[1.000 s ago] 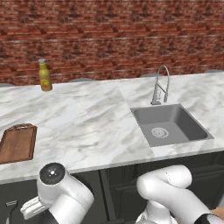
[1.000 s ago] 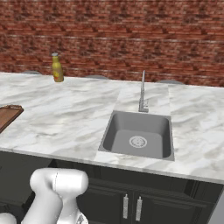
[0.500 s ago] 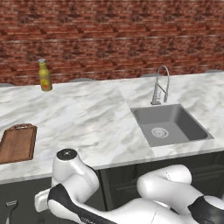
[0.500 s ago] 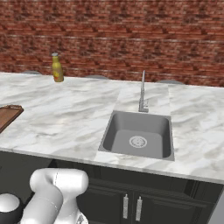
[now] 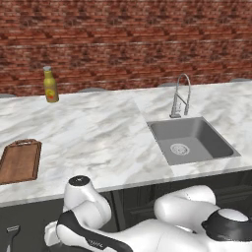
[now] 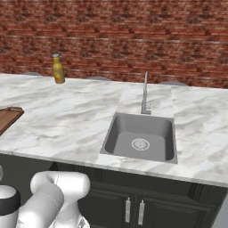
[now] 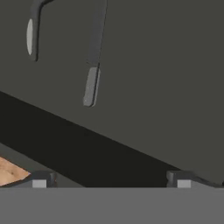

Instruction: Open the drawer on the left and place the cutting tools on the cutting board.

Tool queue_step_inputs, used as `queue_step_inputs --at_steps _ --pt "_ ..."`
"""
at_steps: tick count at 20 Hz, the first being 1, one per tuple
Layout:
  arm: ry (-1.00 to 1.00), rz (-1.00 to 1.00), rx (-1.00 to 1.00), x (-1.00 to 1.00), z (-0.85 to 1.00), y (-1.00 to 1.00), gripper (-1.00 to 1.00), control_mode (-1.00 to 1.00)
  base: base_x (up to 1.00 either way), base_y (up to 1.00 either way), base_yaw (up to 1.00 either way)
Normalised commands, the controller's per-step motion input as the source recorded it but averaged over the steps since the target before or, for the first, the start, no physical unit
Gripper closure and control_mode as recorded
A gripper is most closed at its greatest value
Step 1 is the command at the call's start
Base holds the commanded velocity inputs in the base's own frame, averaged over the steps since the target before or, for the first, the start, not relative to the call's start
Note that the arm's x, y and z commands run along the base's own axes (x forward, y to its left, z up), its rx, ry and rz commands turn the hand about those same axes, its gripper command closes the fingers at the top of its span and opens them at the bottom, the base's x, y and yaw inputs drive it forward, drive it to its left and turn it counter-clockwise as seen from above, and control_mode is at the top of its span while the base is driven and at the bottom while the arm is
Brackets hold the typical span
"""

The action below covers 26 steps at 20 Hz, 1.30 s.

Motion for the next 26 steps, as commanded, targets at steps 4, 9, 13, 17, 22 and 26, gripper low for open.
queue_step_inputs --at_steps 4,9,13,17,22,26 --pt "0.01 0.0 0.0 -0.42 -0.3 0.0 -1.0 -1.0 0.0 0.0 0.0" --pt "0.0 0.0 0.0 -0.29 -0.26 0.0 -1.0 -1.0 0.0 0.0 0.0" --pt "0.0 0.0 0.0 -0.35 -0.19 0.0 -1.0 -1.0 0.0 0.0 0.0" --pt "0.0 0.0 0.0 -0.64 -0.08 -0.04 -1.0 -1.0 0.0 0.0 0.0" --pt "0.0 0.0 0.01 -0.5 0.0 -0.06 -1.0 -1.0 0.0 0.0 0.0" --pt "0.09 0.0 0.07 -0.73 -0.01 0.0 -1.0 -1.0 0.0 0.0 0.0"
